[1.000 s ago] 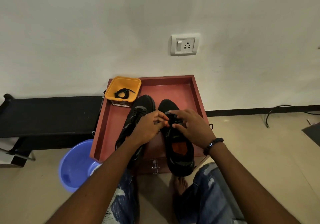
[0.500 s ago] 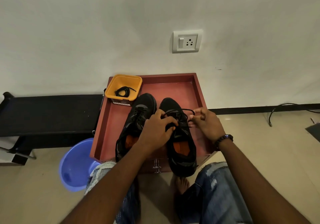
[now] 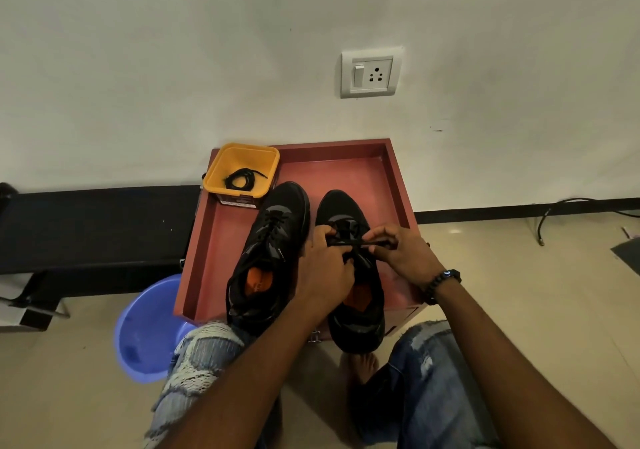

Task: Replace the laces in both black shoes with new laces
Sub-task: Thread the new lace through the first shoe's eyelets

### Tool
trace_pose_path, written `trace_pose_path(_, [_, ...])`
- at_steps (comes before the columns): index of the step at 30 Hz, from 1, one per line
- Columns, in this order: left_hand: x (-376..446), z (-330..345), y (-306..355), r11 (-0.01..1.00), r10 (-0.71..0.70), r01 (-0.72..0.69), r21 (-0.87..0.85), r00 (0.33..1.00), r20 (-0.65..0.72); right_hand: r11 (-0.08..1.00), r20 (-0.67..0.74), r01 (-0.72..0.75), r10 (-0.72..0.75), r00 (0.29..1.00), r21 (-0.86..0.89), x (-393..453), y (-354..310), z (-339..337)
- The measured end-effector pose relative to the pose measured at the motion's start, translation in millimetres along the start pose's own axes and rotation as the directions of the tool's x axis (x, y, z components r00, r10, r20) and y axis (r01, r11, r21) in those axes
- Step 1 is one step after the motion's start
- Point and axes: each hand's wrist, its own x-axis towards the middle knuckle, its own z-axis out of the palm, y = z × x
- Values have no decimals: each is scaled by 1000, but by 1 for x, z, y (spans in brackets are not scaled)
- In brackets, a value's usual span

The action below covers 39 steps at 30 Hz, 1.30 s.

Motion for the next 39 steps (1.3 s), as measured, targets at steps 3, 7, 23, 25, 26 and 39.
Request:
trace_pose_path(3, [4, 5, -4, 991, -45, 46, -123, 999, 10, 999, 21, 19, -20, 1000, 45, -2, 8, 1])
trace_pose_path(7, [11, 5, -13, 973, -57, 62, -221, 998, 30, 999, 38, 33, -34, 999, 26, -2, 5, 3])
trace_pose_path(23, [18, -15, 12, 982, -135, 158, -107, 971, 197, 999, -5, 47, -47, 999, -2, -3, 8, 8])
trace_pose_path(25, [17, -16, 18, 992, -114, 122, -27, 972, 204, 999, -19, 45, -45, 999, -8, -4, 9, 10])
trace_pose_path(26, [17, -15, 20, 994, -108, 110, 1, 974, 200, 999, -26, 46, -47, 999, -14, -4, 9, 11])
trace_pose_path(39, [14, -13, -12, 990, 51, -32, -136, 989, 139, 996, -20, 76, -77, 997, -47, -7, 5, 11])
